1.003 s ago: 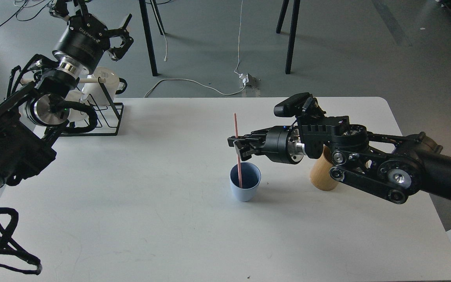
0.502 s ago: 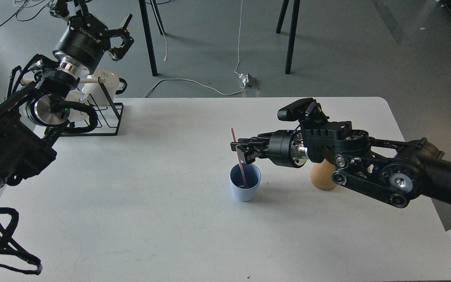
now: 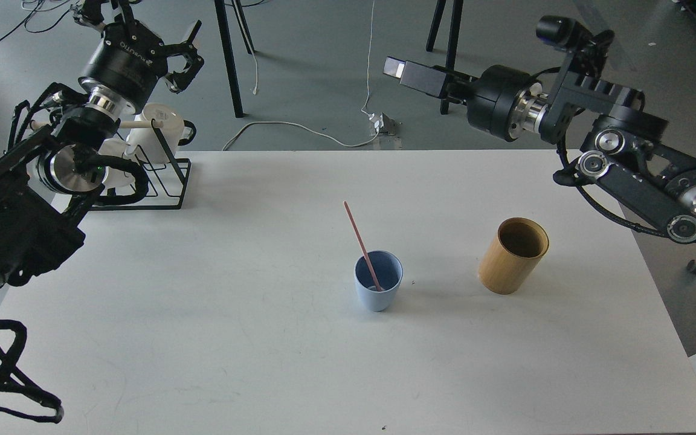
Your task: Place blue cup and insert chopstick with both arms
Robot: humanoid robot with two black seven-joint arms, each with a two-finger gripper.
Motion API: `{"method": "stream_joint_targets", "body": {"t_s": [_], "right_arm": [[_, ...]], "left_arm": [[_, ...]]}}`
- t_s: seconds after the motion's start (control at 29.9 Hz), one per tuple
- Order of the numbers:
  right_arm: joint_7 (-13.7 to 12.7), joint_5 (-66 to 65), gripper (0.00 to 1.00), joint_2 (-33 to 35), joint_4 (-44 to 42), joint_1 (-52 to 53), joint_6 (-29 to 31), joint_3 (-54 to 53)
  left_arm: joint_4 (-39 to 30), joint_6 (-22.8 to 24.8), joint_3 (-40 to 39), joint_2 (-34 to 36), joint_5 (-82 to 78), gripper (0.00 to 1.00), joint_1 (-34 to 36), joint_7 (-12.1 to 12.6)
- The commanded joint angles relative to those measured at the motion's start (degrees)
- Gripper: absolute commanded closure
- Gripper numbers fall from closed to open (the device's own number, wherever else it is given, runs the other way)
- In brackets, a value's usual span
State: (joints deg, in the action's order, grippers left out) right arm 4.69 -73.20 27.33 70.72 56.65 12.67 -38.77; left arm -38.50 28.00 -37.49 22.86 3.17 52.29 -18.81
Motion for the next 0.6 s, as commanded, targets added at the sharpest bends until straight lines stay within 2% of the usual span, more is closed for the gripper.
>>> {"method": "stream_joint_targets", "body": {"t_s": [0.0,0.1,0.43,0.57], "right_arm": [[2.0,11.5,0.01,0.8,-2.5,-0.7,-0.2,-5.2],[3.8,21.4,0.01,2.4,-5.8,-1.7,-0.1,-8.9],[3.6,57.6,0.01,3.8,-15.3,-5.4,0.9,-15.4],[3.9,71.1,0.01,3.4,-21.8,-7.0,8.7,-15.4]], "left_arm": [[0.0,0.0,-0.5,-0.4,0.1,0.00,0.0,0.1],[0.1,0.0,-0.7,-0.6,0.3,0.00,0.1,0.6],[1.8,0.0,-2.8,-3.1,0.8,0.00,0.4,0.0],[1.9,0.0,-3.9,-3.2,0.9,0.00,0.0,0.0]]}}
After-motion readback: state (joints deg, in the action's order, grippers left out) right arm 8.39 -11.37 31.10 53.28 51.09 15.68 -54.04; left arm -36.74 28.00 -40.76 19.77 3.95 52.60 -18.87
